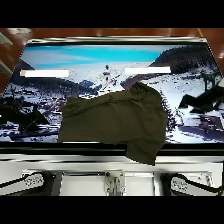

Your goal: Fold the shirts.

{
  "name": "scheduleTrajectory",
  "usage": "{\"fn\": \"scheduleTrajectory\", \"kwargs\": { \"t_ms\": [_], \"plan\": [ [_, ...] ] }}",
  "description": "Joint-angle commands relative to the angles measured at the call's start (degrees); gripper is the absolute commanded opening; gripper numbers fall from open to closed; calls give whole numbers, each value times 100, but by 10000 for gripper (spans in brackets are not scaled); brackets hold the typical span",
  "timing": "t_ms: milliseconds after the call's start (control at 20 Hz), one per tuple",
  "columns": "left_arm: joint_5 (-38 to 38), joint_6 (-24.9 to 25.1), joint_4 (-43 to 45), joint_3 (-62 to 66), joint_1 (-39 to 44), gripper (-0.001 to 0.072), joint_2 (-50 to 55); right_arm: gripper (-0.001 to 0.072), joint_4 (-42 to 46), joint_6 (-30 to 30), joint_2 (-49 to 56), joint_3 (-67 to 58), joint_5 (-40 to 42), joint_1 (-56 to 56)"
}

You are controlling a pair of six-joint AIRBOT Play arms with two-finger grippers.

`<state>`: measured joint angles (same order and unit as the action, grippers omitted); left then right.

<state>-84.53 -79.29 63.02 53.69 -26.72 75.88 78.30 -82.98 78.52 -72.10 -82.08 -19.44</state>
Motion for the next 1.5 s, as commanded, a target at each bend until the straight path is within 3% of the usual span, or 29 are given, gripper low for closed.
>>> {"fn": "scheduleTrajectory", "kwargs": {
  "t_ms": [0,250,700,800,900,950,1000,1050,1250,1450],
  "plan": [
    [323,439,-42,-1364,-195,605,-291,646,-579,188,-415,1154,-822,-796],
    [1613,857,-855,-2026,-195,603,-212,646,-1034,304,-494,1784,-555,-752],
    [1965,1215,-1510,-2031,267,588,337,646,-1054,337,-494,1805,-282,-748],
    [2083,1071,-1508,-2031,514,574,463,646,-1054,337,-494,1805,-291,-748],
    [2260,999,-1510,-2031,684,283,540,646,-1051,337,-494,1808,-293,-748],
    [2319,973,-1510,-2031,745,213,555,646,-1045,339,-494,1808,-313,-748],
    [2354,944,-1510,-2028,785,94,557,646,-1014,367,-494,1832,-341,-748],
    [2352,962,-1510,-2028,782,37,557,646,-931,400,-494,1899,-356,-748],
    [2225,1200,-1506,-2026,780,36,435,647,-828,866,-494,2726,-387,-754],
    [2100,1266,-1510,-2026,782,36,98,647,-1335,822,-494,3539,581,-754]
  ]
}}
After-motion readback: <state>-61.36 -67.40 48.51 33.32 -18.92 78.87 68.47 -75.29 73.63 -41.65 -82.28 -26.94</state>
